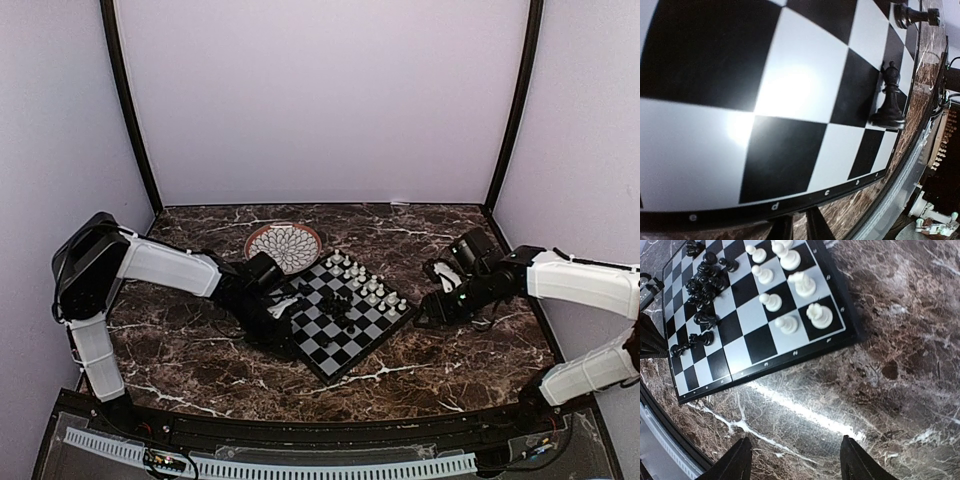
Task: Set up the chess pieces on the board
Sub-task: Place the chessboard at the corner of the board.
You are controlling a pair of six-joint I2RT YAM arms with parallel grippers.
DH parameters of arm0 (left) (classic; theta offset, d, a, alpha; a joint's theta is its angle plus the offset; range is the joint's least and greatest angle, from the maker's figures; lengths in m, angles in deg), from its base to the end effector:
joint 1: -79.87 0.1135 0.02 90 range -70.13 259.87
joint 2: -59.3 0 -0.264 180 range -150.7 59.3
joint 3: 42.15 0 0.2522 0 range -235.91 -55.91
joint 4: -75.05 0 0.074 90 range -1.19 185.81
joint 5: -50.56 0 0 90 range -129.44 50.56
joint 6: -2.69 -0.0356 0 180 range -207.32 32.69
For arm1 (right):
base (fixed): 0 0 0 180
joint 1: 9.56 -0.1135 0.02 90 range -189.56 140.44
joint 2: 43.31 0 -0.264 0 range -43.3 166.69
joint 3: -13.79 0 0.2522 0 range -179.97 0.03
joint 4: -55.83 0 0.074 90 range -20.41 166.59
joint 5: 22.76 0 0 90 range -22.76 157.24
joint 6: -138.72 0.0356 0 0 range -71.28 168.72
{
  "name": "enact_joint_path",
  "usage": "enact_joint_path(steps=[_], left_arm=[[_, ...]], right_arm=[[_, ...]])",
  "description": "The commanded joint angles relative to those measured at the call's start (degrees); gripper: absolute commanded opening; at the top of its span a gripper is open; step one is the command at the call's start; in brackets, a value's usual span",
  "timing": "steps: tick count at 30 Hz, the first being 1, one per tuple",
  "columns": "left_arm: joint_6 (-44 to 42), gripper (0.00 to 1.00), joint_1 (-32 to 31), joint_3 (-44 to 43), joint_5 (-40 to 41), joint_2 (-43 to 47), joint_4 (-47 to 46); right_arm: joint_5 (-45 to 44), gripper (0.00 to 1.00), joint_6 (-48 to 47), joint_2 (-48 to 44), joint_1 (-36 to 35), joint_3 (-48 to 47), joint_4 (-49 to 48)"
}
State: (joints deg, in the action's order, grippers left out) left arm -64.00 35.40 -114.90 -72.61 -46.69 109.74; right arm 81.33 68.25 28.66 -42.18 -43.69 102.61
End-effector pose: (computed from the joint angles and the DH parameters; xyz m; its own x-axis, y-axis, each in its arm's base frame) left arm 0.2309 -0.2539 0.1328 -0.8974 0.4168 -0.1444 0.4116 0.6732 -0.6143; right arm 0.1930 0.1338 0.2063 -0.9038 -0.1935 -0.3817 -0.3388 0.8685 0.3619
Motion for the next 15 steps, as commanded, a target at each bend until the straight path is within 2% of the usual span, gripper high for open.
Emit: enact_joint_path(steps=[1, 6, 9, 11, 12, 15], left_arm=[[-5.73, 0.13, -1.05, -3.2, 1.68, -0.99, 5.45], [-8.38, 0.14, -1.06, -4.13, 0.98, 7.0, 4.79], [-9.11, 0.15, -0.55, -6.18, 5.02, 9.44, 4.55], [-8.92, 0.21, 0.68, -7.59, 9.04, 9.52, 4.58], [-8.24, 0.27, 1.26, -8.01, 10.69, 9.04, 4.7], [-4.04, 0.38, 4.85, -9.8, 20.47, 7.86, 4.96]], right_arm=[[-0.8, 0.61, 6.2, -1.1, -0.51, 0.96, 1.49], [-1.68, 0.59, 8.59, 0.37, -0.51, 3.31, 0.5], [-2.84, 0.58, 8.85, 2.64, -0.51, 3.62, -0.66], [-3.12, 0.57, 9.03, 4.62, -0.47, 3.53, -1.68], [-3.29, 0.56, 8.86, 5.67, -0.51, 3.33, -2.2], [-4.12, 0.53, 7.79, 8.62, -0.51, 2.08, -3.4]])
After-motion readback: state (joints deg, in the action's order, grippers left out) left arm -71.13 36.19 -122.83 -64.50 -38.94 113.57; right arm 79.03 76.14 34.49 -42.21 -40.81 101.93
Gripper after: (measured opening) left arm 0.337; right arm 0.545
